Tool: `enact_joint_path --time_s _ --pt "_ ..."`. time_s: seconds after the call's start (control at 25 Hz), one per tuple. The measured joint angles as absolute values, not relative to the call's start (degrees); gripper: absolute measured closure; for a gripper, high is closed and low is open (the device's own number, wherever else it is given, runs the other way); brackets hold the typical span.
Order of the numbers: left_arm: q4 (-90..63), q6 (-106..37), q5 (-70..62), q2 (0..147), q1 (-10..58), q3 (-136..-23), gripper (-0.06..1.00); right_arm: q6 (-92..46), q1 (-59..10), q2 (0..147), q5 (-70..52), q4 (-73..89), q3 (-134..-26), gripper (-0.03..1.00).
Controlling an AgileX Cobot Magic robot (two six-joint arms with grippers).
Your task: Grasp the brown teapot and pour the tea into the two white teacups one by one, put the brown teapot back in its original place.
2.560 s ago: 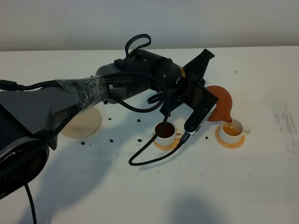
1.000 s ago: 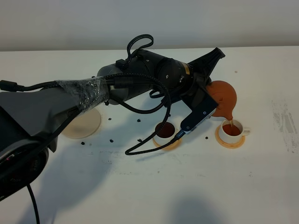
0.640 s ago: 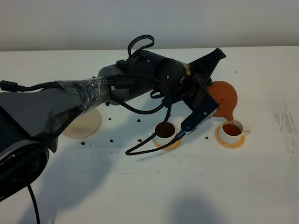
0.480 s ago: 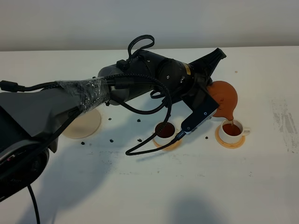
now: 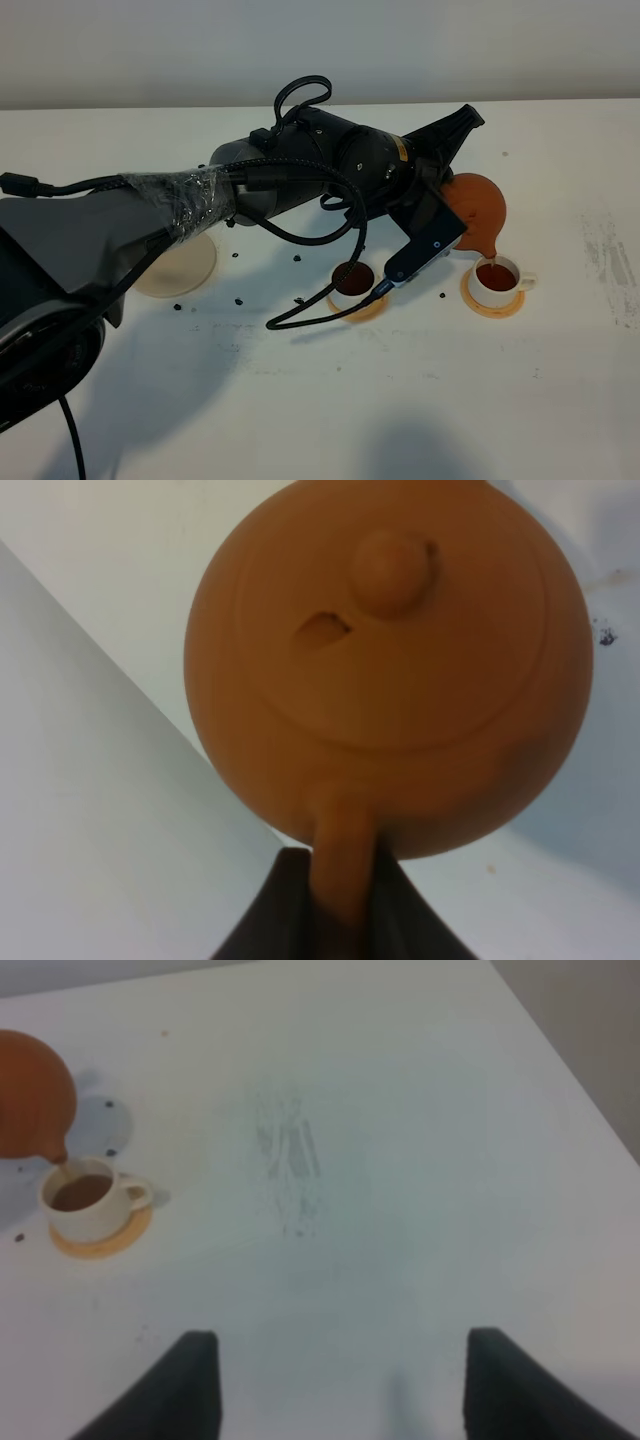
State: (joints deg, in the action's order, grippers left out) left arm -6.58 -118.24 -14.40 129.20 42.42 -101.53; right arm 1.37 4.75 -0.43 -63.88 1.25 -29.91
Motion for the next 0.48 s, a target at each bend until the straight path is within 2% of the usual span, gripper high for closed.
enact_joint_path --time_s 0.48 --pt "-4.5 -117.5 -15.1 129.2 42.6 -101.5 0.87 1.4 4.7 -0.4 -63.9 1.3 -29.9 0.46"
